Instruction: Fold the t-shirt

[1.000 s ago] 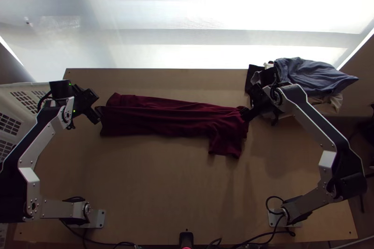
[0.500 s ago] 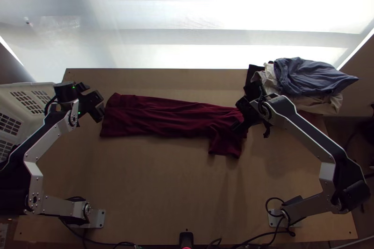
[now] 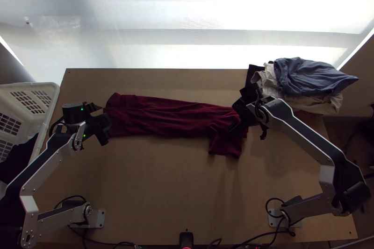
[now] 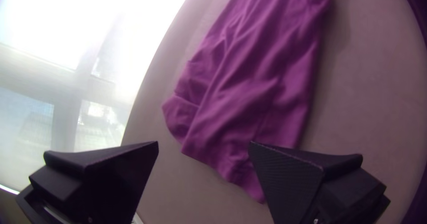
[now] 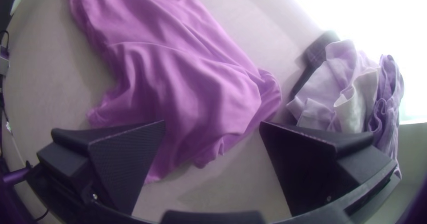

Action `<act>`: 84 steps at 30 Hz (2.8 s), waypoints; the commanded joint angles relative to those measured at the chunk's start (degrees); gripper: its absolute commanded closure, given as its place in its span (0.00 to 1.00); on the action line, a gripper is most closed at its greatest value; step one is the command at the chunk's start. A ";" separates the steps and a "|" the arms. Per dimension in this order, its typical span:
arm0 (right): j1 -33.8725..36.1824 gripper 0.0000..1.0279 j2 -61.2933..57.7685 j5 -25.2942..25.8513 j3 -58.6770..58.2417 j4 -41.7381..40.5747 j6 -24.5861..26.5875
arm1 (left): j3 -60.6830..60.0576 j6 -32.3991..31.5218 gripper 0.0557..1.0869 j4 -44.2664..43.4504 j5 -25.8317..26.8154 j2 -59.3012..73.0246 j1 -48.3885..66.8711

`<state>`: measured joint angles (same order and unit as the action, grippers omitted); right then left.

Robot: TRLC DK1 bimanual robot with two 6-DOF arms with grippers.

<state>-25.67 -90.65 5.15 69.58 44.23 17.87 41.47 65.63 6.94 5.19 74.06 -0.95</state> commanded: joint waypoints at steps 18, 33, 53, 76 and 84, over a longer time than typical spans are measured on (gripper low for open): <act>-12.03 0.97 0.56 2.06 -3.05 -13.20 -1.26 | -22.58 7.94 0.05 -10.81 2.63 -17.46 6.93; -12.65 0.97 -2.95 1.97 -8.06 -23.13 -1.61 | -23.63 6.71 0.05 -24.52 2.72 -6.03 7.37; -12.65 0.97 -1.90 1.88 -9.20 -24.28 -1.61 | -12.21 12.33 0.05 -25.48 1.93 11.37 5.70; -9.75 0.97 -10.95 -0.49 -10.61 -36.58 -2.14 | -5.44 8.38 0.08 -29.26 -0.88 23.58 5.08; -7.20 0.97 -14.64 -4.88 -9.38 -36.67 -4.68 | -5.88 7.94 0.65 -28.03 -1.15 22.00 5.17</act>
<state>-34.52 -102.59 2.92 59.53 8.19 14.48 35.53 74.15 -22.02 4.23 96.84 4.12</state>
